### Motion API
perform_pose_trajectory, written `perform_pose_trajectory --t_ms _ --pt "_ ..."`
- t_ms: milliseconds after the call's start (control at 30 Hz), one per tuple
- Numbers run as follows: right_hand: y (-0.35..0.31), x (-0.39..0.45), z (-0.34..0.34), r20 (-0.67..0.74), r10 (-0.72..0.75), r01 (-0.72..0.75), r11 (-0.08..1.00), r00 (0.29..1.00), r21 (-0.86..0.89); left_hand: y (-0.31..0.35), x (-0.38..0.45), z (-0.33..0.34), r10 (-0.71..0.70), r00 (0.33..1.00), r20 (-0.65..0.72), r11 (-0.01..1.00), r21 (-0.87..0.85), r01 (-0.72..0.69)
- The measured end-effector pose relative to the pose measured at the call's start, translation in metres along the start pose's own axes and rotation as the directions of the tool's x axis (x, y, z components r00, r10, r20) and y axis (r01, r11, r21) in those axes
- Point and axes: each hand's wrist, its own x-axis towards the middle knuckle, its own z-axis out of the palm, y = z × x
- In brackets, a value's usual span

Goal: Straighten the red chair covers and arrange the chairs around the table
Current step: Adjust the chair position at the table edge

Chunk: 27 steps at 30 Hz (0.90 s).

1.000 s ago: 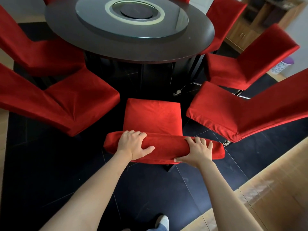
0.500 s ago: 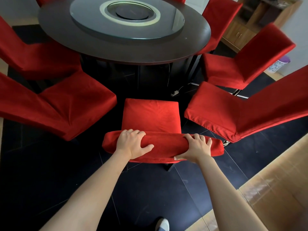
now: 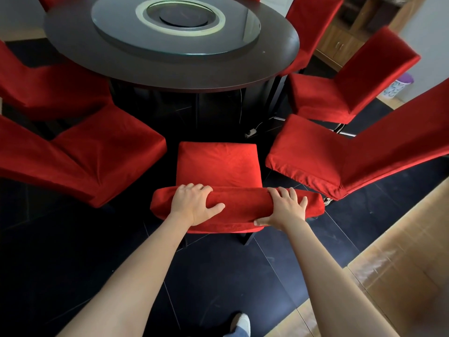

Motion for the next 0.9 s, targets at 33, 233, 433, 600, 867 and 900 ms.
perform_pose_trajectory --t_ms 33,233,433,600,867,900 --pt "-0.001 -0.003 0.001 -0.004 -0.002 0.002 1.0 1.0 0.006 0.0 0.0 -0.001 -0.002 1.0 0.01 1.0 -0.011 0.002" --pt "0.006 -0.025 0.008 -0.096 -0.006 0.014 0.996 0.995 0.084 0.002 -0.008 -0.003 -0.012 1.0 0.009 0.985 -0.172 0.013" --pt "0.029 -0.049 0.006 -0.187 0.06 -0.032 0.988 0.98 0.149 0.011 -0.013 -0.017 -0.02 0.999 -0.027 0.956 -0.294 0.011" --pt "0.069 -0.068 -0.008 -0.237 0.129 -0.086 0.979 0.963 0.185 0.042 -0.001 -0.037 0.041 0.998 -0.045 0.95 -0.306 -0.053" --pt "0.164 -0.076 -0.04 -0.282 0.237 -0.176 0.958 0.93 0.225 0.147 0.046 -0.061 0.177 0.981 -0.085 0.931 -0.31 -0.195" --pt "0.179 -0.076 -0.044 -0.283 0.244 -0.184 0.958 0.928 0.222 0.164 0.052 -0.063 0.188 0.978 -0.094 0.925 -0.319 -0.208"
